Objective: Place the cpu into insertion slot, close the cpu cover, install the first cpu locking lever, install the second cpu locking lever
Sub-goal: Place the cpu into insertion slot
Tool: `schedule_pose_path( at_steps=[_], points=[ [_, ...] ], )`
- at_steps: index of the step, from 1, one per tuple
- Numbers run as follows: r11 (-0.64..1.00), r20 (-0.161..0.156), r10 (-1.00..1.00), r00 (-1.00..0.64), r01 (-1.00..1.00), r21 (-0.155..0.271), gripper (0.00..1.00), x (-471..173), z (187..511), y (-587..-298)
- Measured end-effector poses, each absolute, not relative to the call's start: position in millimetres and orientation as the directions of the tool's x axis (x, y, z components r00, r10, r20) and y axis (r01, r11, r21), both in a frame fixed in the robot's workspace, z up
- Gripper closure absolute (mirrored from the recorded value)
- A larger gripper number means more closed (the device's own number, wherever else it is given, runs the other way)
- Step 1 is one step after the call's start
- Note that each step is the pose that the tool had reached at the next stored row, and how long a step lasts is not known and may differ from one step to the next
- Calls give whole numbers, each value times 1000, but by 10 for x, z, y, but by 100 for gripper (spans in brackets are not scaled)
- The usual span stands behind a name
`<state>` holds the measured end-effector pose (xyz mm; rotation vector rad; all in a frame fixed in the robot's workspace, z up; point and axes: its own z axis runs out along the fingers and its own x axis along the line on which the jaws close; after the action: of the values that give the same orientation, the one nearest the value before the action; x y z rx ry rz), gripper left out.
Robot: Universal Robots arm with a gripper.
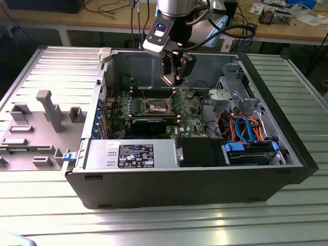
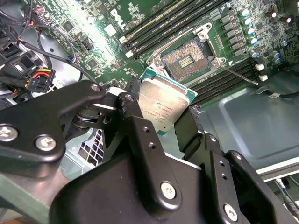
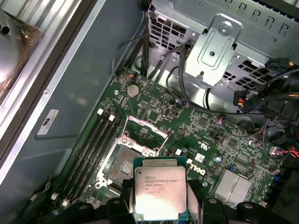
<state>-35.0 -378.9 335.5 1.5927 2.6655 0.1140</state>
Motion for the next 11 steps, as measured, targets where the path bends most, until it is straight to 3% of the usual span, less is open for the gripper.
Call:
schedule_pose_path(
  at_steps=[11],
  points=[
    [464,8,885,-466,882,81,46,-350,3352,-3789]
  ],
)
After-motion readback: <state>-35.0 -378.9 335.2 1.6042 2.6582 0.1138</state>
